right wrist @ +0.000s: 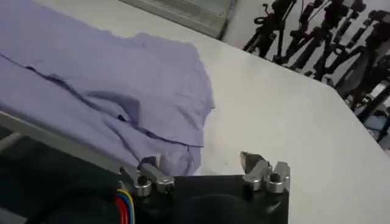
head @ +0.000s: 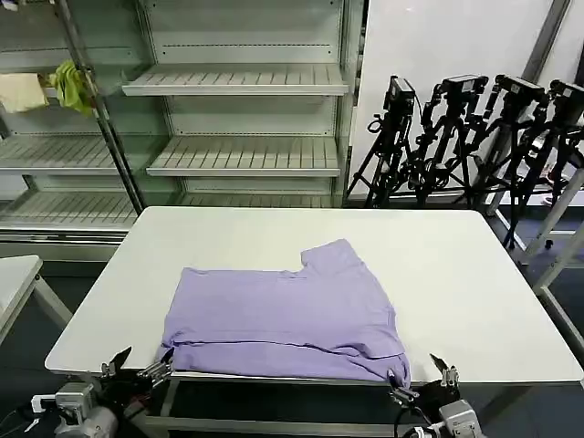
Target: Fold and organize the clothes.
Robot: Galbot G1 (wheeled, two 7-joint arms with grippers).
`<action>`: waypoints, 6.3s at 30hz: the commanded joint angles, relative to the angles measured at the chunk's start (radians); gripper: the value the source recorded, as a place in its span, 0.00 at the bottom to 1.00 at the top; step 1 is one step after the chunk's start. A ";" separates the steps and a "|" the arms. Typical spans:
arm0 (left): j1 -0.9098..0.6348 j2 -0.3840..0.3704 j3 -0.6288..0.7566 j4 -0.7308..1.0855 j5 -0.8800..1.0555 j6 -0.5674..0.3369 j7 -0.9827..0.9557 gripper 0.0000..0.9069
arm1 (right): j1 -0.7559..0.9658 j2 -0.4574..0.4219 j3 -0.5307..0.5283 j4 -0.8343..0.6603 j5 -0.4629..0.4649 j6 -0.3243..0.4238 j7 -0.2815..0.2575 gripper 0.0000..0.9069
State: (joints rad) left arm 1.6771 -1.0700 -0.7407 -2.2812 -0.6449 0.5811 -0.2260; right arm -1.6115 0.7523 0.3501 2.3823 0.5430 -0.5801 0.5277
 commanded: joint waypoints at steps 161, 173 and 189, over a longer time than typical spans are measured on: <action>-0.563 0.040 0.252 0.372 -0.022 -0.004 0.102 0.16 | 0.769 0.264 -0.231 -0.488 0.131 0.002 -0.139 0.00; -0.704 0.025 0.345 0.539 0.011 -0.005 0.138 1.00 | 0.784 0.311 -0.249 -0.541 0.101 0.003 -0.148 0.00; -0.875 -0.004 0.449 0.749 0.057 -0.024 0.171 1.00 | 0.777 0.323 -0.259 -0.522 0.090 0.003 -0.146 0.00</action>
State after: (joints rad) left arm 0.8757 -1.0721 -0.3291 -1.6294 -0.6003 0.5606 -0.0614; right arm -0.8317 1.0727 0.0894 1.8611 0.6355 -0.5778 0.3822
